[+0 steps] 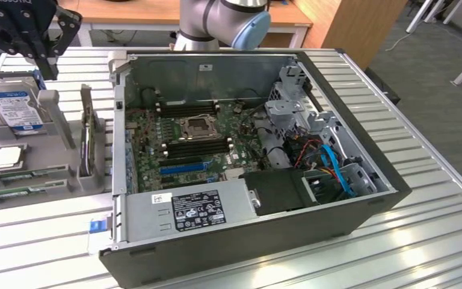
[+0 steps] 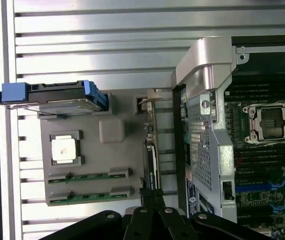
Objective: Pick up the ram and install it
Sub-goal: 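Reach for the ram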
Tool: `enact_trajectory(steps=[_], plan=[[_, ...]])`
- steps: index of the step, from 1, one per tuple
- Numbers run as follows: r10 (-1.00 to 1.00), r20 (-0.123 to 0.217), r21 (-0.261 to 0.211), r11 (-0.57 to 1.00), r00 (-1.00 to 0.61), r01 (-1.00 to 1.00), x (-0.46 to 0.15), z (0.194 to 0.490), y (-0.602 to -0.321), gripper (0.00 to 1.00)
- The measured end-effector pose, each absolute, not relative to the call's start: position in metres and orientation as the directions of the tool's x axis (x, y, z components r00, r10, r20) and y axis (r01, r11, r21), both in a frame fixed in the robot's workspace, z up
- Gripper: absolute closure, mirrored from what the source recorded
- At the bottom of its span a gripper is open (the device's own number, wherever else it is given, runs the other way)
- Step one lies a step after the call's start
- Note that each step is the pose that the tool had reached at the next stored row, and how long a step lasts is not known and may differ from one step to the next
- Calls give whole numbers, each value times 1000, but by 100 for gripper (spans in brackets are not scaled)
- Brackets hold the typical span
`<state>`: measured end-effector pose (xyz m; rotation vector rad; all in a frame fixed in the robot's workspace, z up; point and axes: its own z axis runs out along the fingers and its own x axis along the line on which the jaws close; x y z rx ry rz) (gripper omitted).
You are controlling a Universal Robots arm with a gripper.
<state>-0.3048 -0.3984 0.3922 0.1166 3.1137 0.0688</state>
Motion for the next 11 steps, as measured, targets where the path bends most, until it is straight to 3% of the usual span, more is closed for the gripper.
enact_trajectory(steps=[11], plan=[[75,-23,45,996,-997,74,-320,392,-398,90]])
